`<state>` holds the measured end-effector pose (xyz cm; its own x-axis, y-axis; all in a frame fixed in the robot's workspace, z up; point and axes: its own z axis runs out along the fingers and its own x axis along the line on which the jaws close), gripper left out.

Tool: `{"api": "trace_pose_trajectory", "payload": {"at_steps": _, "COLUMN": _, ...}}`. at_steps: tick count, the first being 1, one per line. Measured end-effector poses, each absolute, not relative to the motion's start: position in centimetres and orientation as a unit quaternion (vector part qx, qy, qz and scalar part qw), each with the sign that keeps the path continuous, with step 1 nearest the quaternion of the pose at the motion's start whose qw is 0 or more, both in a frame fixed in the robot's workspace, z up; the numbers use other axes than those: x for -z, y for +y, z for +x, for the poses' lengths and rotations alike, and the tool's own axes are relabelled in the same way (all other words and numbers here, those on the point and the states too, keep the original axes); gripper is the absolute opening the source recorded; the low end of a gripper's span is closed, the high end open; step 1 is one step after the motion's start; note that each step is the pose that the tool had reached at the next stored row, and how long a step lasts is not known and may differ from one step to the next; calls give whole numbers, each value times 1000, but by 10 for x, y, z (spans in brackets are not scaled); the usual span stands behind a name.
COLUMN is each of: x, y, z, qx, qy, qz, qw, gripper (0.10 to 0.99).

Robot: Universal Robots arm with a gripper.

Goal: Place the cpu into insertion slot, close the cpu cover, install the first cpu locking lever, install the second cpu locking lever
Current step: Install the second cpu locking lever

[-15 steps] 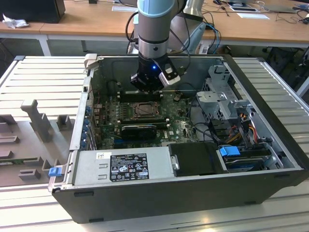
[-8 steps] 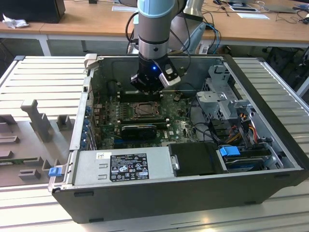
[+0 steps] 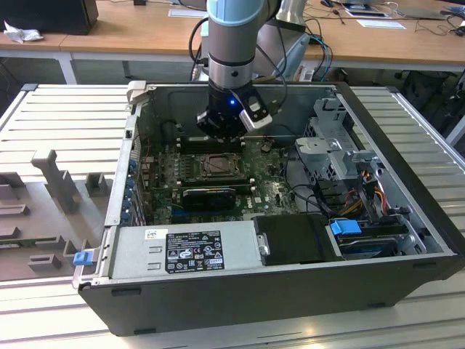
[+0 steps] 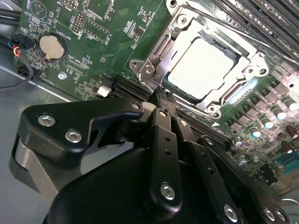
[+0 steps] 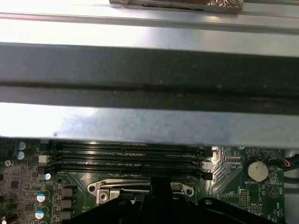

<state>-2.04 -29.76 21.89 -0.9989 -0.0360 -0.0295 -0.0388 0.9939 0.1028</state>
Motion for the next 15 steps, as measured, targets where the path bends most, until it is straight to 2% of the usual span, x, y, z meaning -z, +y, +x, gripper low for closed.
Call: {"api": "trace_pose_trajectory", "payload": {"at_steps": 15, "x": -222, "y": -302, "z": -20, "qx": -52, "qy": 998, "qz": -19, "qw": 14, "gripper": 106}}
